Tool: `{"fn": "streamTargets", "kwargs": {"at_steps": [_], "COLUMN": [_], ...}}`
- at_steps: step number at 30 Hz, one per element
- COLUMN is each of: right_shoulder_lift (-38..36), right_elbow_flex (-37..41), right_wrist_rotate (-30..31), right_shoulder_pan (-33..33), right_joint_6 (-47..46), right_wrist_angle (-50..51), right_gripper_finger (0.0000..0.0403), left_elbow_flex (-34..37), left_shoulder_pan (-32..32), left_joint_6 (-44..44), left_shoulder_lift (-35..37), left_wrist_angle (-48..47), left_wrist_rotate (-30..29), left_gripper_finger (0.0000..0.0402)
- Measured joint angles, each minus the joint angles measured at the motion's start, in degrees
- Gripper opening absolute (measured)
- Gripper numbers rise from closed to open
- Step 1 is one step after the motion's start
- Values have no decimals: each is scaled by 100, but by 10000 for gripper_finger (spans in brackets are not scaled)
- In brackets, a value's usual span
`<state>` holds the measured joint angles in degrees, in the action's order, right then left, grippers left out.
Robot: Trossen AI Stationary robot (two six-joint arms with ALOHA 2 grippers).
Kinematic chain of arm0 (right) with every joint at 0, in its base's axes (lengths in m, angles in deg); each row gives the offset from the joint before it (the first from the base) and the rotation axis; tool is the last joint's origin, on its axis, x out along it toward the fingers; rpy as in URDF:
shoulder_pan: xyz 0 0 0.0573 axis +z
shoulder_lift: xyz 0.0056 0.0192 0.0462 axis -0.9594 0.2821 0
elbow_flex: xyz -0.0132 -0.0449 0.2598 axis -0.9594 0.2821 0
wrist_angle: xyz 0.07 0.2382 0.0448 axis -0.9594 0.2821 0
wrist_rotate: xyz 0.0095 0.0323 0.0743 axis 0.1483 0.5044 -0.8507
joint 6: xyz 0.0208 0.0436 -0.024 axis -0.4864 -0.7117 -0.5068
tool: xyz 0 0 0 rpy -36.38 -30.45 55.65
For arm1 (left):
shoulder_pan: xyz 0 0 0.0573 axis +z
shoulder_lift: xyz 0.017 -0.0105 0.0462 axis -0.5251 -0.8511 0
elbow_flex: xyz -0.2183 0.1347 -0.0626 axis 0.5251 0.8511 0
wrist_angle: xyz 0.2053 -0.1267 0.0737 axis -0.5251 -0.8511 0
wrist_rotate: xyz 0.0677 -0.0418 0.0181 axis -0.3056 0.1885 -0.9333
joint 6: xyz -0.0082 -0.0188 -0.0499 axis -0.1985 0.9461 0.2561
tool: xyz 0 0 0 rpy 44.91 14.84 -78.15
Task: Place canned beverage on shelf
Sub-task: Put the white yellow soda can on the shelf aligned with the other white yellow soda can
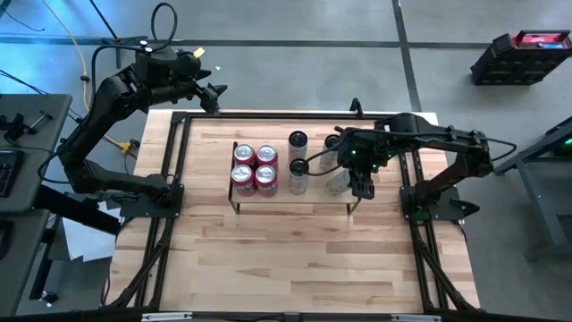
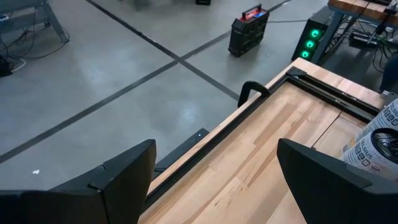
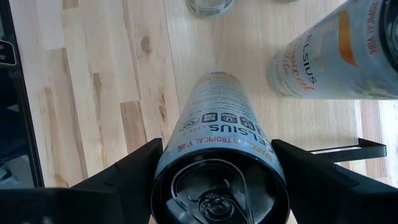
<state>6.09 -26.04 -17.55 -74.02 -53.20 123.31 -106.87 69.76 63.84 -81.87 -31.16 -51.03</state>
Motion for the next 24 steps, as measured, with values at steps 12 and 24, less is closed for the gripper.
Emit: {"fn": "streamTargets", "kwargs": {"at_steps": [12,24], "right_shoulder_lift": [9,2], "right_elbow_flex": [-125,-188], "right_wrist_rotate": [6,50], "right_shoulder_pan": [0,0], "right_joint_6": [-131,-153], "right_wrist_angle": [182,158], "right_gripper_finger": [280,280], "left_elbow_flex": [0,0], "left_shoulder_pan": [0,-108], "left_joint_6": [0,-16], "left_shoulder_lift": [0,2], "left_wrist_angle": [0,-2], "left_wrist_rotate": [1,0], "left_gripper_finger": [326,326]}}
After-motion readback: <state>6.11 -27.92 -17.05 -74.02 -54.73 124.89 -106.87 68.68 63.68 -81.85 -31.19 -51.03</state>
